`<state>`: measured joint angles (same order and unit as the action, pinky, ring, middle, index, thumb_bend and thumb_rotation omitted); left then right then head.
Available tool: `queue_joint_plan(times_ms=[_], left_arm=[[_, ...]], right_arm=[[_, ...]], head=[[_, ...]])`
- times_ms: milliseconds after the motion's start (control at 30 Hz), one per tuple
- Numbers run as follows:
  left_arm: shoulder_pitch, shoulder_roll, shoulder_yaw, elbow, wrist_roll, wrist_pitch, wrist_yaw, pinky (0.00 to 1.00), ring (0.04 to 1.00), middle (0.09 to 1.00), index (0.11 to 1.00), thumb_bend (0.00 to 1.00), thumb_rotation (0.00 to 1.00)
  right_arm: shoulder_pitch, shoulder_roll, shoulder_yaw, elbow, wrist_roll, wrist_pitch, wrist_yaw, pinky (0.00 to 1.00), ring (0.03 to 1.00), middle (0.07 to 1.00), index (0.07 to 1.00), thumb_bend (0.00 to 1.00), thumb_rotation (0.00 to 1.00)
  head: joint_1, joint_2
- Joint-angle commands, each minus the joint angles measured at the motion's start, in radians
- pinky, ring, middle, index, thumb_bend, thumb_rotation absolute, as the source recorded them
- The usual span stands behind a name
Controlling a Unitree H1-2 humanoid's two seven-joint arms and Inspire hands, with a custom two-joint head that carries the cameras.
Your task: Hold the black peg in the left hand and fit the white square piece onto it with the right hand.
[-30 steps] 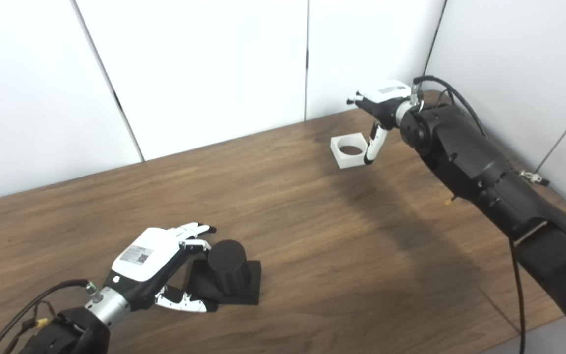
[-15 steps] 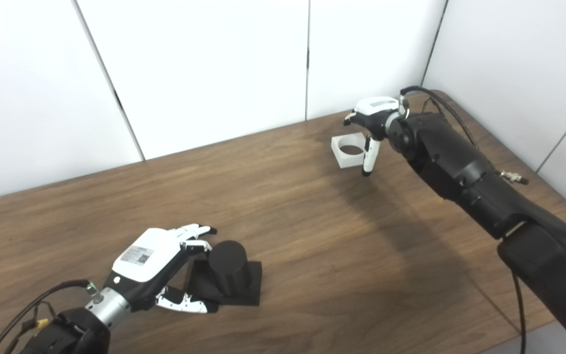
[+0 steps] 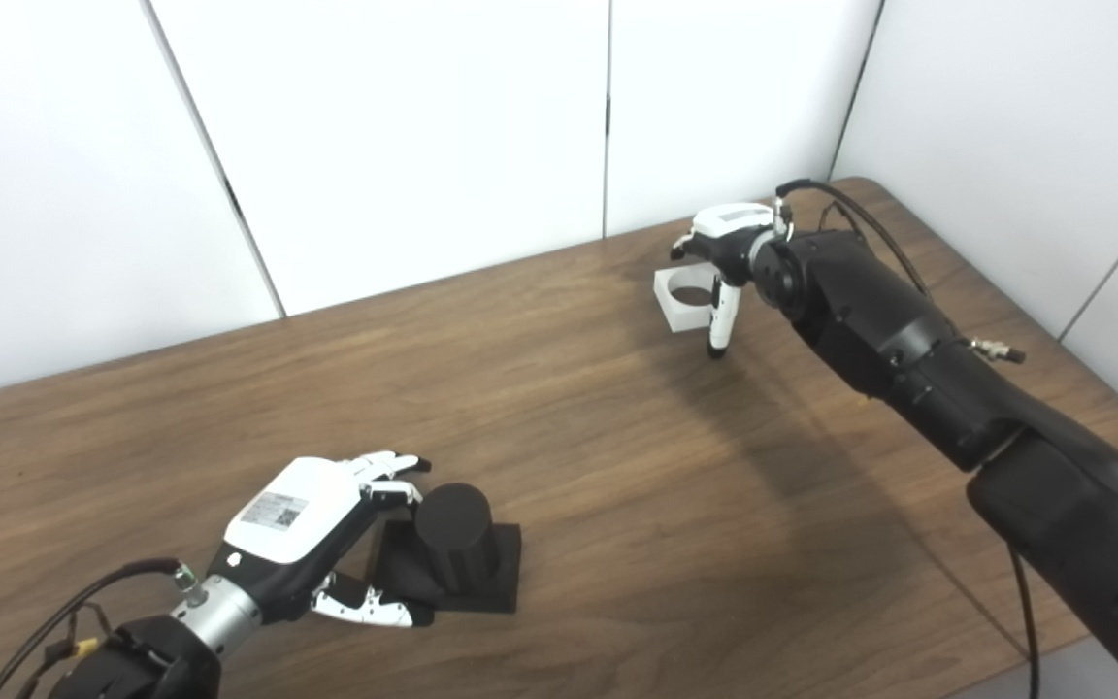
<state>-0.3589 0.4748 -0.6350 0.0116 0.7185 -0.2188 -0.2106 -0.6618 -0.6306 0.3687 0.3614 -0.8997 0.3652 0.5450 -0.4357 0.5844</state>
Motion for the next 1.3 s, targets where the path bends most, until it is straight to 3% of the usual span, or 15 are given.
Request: queue_joint_plan(times_ms=[0, 367, 467, 633, 833, 867, 933, 1267], left_arm=[[0.068, 0.041, -0.053, 0.016, 0.052, -0.008, -0.126, 0.78, 0.888, 0.885, 0.490, 0.52, 0.06], [0.077, 0.044, -0.046, -0.006, 0.050, 0.008, -0.143, 0.78, 0.886, 0.885, 0.490, 0.52, 0.06], [0.080, 0.045, -0.043, -0.008, 0.051, 0.006, -0.142, 0.78, 0.888, 0.884, 0.491, 0.52, 0.06], [0.082, 0.045, -0.037, -0.016, 0.050, 0.009, -0.151, 0.78, 0.887, 0.886, 0.490, 0.52, 0.06], [0.087, 0.048, -0.032, -0.021, 0.050, 0.002, -0.153, 0.78, 0.889, 0.886, 0.491, 0.52, 0.06], [0.088, 0.048, -0.030, -0.022, 0.050, 0.001, -0.150, 0.77, 0.889, 0.885, 0.491, 0.52, 0.06], [0.088, 0.047, -0.029, -0.022, 0.051, 0.002, -0.151, 0.77, 0.886, 0.883, 0.490, 0.52, 0.06], [0.084, 0.039, -0.031, -0.020, 0.057, 0.007, -0.155, 0.77, 0.887, 0.888, 0.491, 0.52, 0.06]], right_arm=[[-0.070, -0.012, -0.001, 0.009, -0.005, -0.017, -0.034, 0.89, 0.952, 0.970, 0.893, 0.81, 0.13], [-0.090, -0.005, 0.019, 0.112, -0.004, -0.015, -0.057, 0.79, 0.919, 0.954, 0.877, 0.80, 0.14], [-0.098, -0.007, 0.034, 0.148, -0.008, -0.019, -0.065, 0.74, 0.904, 0.939, 0.833, 0.82, 0.17], [-0.102, -0.006, 0.041, 0.191, 0.004, -0.015, -0.074, 0.76, 0.891, 0.903, 0.722, 0.81, 0.19], [-0.096, -0.013, 0.045, 0.197, 0.023, -0.017, -0.074, 0.75, 0.848, 0.813, 0.613, 0.74, 0.21], [-0.094, -0.013, 0.043, 0.194, 0.025, -0.014, -0.074, 0.76, 0.848, 0.800, 0.542, 0.61, 0.17], [-0.093, -0.016, 0.042, 0.190, 0.028, -0.011, -0.071, 0.78, 0.859, 0.798, 0.505, 0.54, 0.16], [-0.096, -0.029, 0.056, 0.168, 0.029, -0.004, -0.047, 0.78, 0.863, 0.789, 0.487, 0.52, 0.14]], head=[[-0.001, 0.002], [0.003, 0.013], [0.003, 0.013], [0.005, 0.017], [0.006, 0.021], [0.006, 0.021], [0.009, 0.027], [0.014, 0.035]])
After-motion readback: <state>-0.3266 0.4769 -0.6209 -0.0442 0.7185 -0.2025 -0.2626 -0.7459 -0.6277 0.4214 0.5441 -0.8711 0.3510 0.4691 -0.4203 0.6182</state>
